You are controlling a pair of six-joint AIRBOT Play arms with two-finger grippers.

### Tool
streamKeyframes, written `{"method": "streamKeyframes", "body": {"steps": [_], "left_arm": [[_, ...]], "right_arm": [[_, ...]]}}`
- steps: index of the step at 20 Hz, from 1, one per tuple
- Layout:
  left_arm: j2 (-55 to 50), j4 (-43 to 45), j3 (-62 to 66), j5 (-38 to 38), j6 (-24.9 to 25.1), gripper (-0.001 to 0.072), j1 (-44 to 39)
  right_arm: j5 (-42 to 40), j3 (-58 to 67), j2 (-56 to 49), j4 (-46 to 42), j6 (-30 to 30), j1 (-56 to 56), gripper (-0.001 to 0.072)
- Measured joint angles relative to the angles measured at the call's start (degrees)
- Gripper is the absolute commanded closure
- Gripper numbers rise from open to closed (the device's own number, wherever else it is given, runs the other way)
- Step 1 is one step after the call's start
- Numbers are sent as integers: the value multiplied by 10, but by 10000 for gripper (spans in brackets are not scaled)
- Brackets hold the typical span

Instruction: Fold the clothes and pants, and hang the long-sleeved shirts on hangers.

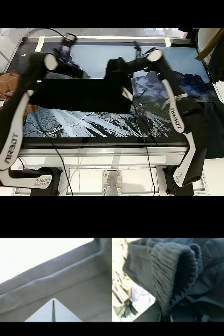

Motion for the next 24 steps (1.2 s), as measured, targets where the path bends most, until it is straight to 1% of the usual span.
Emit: {"method": "streamKeyframes", "body": {"steps": [1, 4, 7, 8, 10, 13, 14, 15, 16, 17, 19, 20, 22, 24], "left_arm": [[14, 5, 0, -7, 0, 698, 9], [38, 7, 0, -19, 0, 698, 22], [48, 12, 0, -33, 0, 697, 28], [49, 15, 0, -42, 0, 697, 29], [51, 25, 0, -57, 0, 698, 30], [53, 41, 0, -69, 0, 698, 31], [53, 44, 0, -71, 0, 698, 31], [53, 47, 0, -73, 0, 698, 31], [53, 50, 0, -73, 0, 698, 31], [53, 50, 0, -74, 0, 698, 31], [53, 52, 0, -74, 0, 698, 31], [53, 53, 0, -74, -2, 698, 31], [53, 53, 0, -73, -8, 698, 31], [53, 54, 0, -73, -13, 698, 31]], "right_arm": [[-31, -1, -7, -1, 3, 24, 305], [-103, -2, -23, -4, 3, 87, 312], [-116, -2, -21, -14, -21, 109, 312], [-104, -2, -16, -30, -28, 103, 312], [-50, -2, 1, -77, -35, 73, 312], [51, -5, 31, -182, -42, 1, 303], [81, -11, 40, -213, -43, -26, 232], [108, -20, 45, -236, -44, -52, 112], [125, -34, 47, -250, -43, -73, 89], [131, -52, 49, -251, -38, -94, 88], [117, -97, 50, -215, -32, -124, 88], [101, -121, 48, -181, -35, -137, 88], [79, -154, 30, -116, -50, -153, 58], [65, -170, 3, -55, -68, -158, 57]]}}
